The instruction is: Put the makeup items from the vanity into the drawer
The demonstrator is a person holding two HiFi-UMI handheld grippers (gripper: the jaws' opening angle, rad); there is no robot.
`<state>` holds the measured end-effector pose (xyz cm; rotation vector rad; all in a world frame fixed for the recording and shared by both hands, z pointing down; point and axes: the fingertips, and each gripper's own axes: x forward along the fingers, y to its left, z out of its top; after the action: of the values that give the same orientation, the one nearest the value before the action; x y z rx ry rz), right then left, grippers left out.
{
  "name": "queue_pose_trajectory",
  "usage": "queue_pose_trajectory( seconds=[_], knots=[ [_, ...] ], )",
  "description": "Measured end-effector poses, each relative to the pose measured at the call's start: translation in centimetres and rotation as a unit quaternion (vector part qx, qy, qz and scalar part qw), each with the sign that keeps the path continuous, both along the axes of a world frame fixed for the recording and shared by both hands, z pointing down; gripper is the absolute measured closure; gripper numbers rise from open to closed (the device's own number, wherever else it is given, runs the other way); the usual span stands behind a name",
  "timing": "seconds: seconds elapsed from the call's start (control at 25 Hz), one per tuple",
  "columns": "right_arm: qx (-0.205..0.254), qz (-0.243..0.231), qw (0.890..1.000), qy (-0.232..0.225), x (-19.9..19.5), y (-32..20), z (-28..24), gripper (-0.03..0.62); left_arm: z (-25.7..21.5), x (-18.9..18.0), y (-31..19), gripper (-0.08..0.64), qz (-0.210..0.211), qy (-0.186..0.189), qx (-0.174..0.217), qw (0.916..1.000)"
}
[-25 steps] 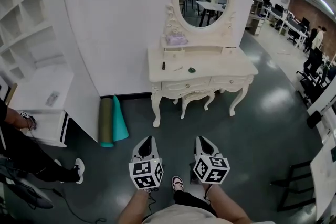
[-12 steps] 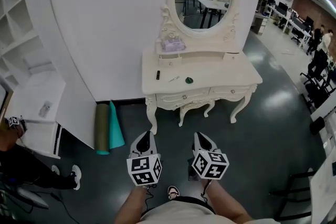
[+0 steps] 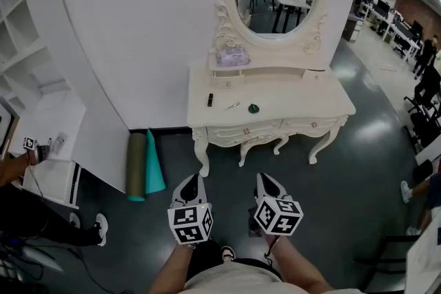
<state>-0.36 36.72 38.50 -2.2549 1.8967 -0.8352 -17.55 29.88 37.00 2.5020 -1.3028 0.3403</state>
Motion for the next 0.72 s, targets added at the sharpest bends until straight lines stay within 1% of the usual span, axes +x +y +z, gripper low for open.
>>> queue_pose_trajectory(
  seconds=[0.16,0.32,0.52,0.72],
  knots=[
    [-0.01,0.002,1.0,-0.01,0.8,-1.3,1.0,0.575,0.6,0.8,-1.9,0.556,0.0,-0.002,-0.005,1.0],
    [-0.014,0.009,1.0,-0.005,2.4,-3.4,1.5,0.575,1.2,2.3,-4.4,0.557,0.008,0.005,-0.008,0.9999],
    [-0.008,0.018,1.0,0.006,3.9,-8.0,0.6,0.575,1.0,3.9,-9.1,0.556,0.017,0.017,-0.005,0.9997],
    [0.001,0.008,1.0,0.025,4.4,-13.4,-1.5,0.575,-0.4,4.9,-15.0,0.557,0.017,0.036,0.007,0.9992]
  ],
)
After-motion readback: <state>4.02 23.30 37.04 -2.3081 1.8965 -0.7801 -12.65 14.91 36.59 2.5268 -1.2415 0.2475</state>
